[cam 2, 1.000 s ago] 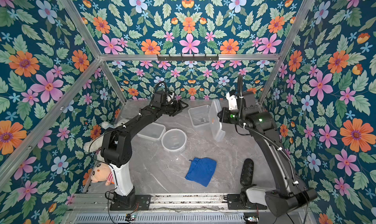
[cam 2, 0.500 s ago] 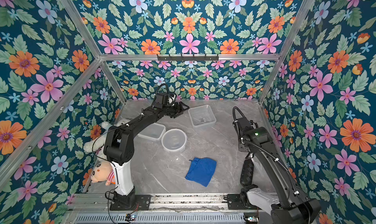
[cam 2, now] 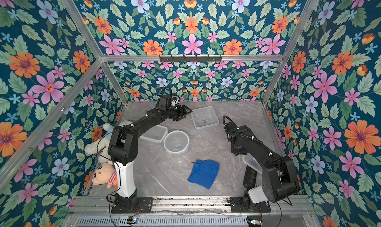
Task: Wipe the insides of the lunch boxes
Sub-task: Place the lid at the center of the board.
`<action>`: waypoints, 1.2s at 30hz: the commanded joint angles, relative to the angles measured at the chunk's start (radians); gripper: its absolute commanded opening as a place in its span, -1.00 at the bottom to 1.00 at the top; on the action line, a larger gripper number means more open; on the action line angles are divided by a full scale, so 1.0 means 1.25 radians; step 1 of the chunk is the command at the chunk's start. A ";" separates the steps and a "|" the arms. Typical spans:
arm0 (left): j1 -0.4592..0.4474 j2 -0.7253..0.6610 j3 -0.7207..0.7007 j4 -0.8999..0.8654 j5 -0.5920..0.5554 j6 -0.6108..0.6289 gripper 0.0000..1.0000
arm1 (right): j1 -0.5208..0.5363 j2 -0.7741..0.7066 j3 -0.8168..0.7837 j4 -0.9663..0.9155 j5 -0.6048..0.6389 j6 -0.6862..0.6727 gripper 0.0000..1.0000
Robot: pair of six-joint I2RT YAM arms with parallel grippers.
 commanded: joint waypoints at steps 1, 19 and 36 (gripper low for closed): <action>0.000 0.001 0.007 0.015 0.004 -0.005 0.51 | 0.006 -0.030 -0.029 0.038 -0.081 0.049 -0.09; -0.001 -0.020 0.020 -0.009 -0.016 -0.003 0.51 | 0.315 -0.244 -0.097 0.024 -0.075 0.233 0.16; 0.001 0.023 0.002 0.018 0.010 0.008 0.53 | 0.034 -0.008 0.002 0.140 -0.024 0.069 0.34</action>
